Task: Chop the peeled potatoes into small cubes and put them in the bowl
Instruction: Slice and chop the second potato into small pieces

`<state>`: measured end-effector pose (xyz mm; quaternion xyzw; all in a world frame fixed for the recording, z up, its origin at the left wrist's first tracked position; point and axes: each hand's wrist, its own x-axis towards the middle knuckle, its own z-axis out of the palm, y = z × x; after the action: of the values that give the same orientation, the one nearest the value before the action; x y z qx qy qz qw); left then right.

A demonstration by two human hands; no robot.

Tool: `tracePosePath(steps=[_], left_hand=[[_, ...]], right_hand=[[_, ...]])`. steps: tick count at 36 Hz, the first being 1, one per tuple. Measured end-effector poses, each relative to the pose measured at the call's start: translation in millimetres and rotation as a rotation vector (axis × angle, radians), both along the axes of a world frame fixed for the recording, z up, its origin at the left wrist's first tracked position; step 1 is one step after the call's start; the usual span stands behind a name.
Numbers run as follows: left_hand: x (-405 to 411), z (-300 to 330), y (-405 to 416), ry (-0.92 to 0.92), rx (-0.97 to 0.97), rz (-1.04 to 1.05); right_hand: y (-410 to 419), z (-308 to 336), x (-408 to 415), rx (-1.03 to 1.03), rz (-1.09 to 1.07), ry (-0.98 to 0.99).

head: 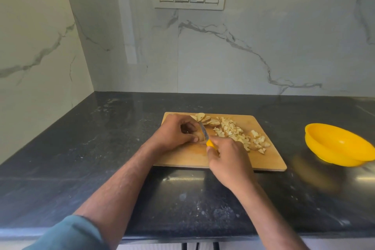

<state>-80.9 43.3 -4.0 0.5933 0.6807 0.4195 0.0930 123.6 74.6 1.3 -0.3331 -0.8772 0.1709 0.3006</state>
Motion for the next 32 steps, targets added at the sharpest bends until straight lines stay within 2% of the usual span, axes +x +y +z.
tracePosePath(steps=[12, 22, 32], left_hand=[[-1.6, -2.1, 2.2, -0.021, 0.012, -0.014], [-2.8, -3.3, 5.3, -0.026, 0.001, 0.016], [-2.3, -1.6, 5.5, 0.016, -0.002, -0.02]], right_hand=[[-0.6, -10.1, -7.0, 0.084, 0.0, -0.046], [-2.1, -1.7, -5.0, 0.029, 0.075, -0.068], [-1.4, 3.2, -13.0, 0.062, 0.034, -0.147]])
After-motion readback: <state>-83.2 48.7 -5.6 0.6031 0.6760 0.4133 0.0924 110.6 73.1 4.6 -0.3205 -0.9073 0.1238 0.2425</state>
